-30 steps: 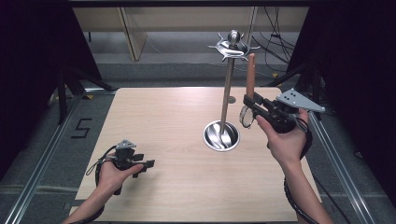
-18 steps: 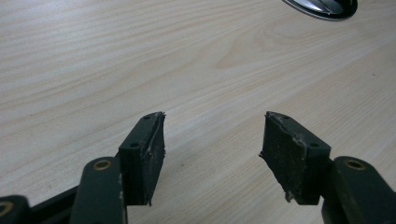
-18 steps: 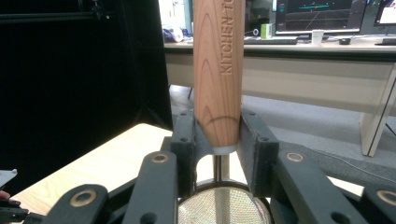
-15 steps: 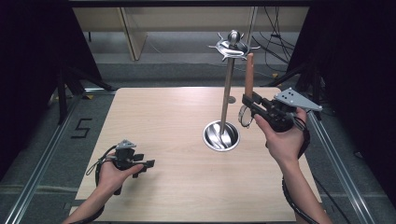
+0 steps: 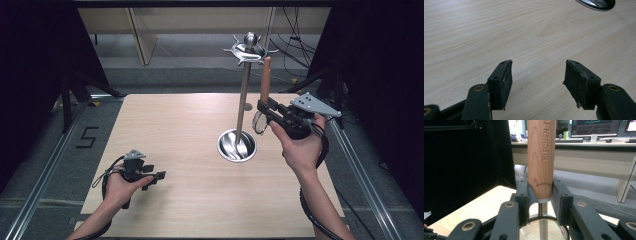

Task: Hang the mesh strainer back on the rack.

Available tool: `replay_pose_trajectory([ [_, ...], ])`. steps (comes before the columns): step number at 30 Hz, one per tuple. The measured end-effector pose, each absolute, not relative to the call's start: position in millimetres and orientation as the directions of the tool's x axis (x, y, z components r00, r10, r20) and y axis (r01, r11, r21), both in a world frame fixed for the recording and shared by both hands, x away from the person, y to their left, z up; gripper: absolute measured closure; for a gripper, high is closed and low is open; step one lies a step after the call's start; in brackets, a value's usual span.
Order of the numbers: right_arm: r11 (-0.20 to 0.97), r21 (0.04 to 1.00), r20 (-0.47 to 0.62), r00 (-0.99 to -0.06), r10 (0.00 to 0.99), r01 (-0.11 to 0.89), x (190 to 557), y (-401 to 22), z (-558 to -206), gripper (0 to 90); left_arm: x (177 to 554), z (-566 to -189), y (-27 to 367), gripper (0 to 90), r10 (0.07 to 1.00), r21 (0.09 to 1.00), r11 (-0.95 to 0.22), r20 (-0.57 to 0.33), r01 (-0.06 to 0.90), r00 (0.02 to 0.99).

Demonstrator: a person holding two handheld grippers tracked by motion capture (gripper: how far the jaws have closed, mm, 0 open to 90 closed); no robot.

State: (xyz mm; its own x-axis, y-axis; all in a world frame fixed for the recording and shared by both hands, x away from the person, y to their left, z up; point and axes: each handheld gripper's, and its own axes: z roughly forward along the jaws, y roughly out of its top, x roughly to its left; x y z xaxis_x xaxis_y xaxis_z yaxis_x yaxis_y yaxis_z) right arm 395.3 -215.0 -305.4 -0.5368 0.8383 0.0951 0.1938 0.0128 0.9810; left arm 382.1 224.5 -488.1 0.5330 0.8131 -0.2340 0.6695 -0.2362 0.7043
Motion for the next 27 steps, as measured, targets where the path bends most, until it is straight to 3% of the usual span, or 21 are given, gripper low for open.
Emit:
replay_pose_trajectory([
  [27,0.010,0.977,0.102,-0.508,0.855,0.214,398.1,-204.4,-303.8,70.3,382.4,-487.9,225.3,38.2,0.809,0.700,-0.250,-0.228,0.669,0.542],
])
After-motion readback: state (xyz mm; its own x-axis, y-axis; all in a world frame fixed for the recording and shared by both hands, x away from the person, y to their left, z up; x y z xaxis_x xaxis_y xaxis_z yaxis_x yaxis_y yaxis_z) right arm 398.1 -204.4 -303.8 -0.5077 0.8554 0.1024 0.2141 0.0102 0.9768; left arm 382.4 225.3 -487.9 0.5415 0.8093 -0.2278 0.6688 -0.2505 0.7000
